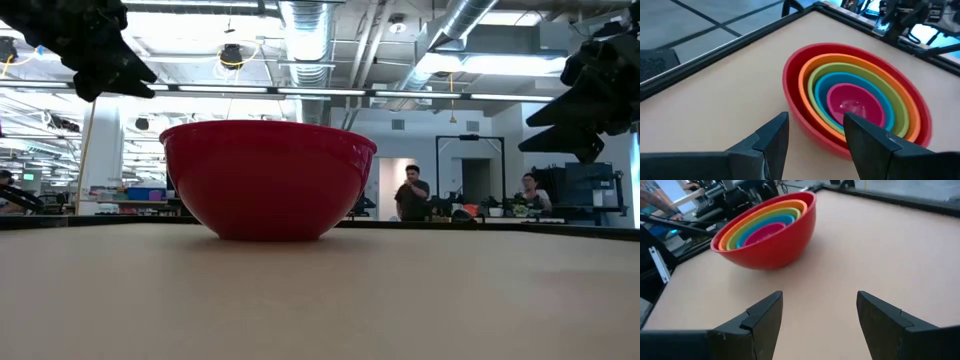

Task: Nest bowls inside each other
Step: Return to Home Position

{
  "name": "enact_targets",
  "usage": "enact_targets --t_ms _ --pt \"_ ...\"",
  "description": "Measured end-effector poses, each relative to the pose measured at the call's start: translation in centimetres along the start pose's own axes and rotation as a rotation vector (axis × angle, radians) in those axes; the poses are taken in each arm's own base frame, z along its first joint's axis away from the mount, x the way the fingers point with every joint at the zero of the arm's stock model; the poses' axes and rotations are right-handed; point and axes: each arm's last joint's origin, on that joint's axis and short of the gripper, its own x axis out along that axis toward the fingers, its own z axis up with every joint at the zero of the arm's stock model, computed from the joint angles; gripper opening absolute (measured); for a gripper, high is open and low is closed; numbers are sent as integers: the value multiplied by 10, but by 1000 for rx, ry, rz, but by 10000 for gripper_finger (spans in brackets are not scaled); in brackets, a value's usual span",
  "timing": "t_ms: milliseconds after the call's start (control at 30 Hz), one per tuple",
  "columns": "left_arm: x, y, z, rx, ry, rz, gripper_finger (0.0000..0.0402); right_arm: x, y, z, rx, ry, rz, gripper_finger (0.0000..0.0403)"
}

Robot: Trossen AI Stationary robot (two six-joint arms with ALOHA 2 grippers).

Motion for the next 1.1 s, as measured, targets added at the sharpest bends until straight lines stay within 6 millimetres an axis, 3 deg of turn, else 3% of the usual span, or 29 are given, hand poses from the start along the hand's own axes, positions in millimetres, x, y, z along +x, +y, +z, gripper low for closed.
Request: enact_targets --t_ms 267,733,967,1100 --pt "7 2 -11 26 23 18 176 1 0 -1 -2 11 7 260" --pt "29 17 -64 -10 -66 16 176 1 0 -1 28 15 2 260" --pt "33 25 -84 -21 -91 23 176 1 0 -1 31 15 2 260" --pt "33 25 -85 -6 -113 20 176 1 0 -1 31 16 2 260"
